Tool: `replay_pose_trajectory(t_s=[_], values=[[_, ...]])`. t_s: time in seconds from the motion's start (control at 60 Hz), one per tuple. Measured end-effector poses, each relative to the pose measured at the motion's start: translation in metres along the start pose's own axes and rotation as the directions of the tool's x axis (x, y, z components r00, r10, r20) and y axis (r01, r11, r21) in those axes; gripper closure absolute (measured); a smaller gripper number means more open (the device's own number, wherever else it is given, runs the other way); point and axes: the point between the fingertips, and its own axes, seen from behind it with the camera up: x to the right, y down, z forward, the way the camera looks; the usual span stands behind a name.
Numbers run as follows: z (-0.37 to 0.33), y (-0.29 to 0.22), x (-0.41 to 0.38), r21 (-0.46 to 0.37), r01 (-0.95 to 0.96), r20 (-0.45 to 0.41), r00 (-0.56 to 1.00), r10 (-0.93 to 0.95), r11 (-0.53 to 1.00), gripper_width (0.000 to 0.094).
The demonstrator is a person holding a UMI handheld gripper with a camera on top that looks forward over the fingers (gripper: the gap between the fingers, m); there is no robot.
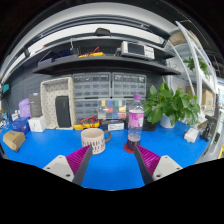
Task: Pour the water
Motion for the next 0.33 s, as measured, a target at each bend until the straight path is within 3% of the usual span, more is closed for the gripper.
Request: replay_pose_trajectory(t_s=[0.333], values=[[-0.012, -0.01, -0.013, 0.009, -0.014, 0.006, 1.0, 0.014, 1.0, 0.0071]])
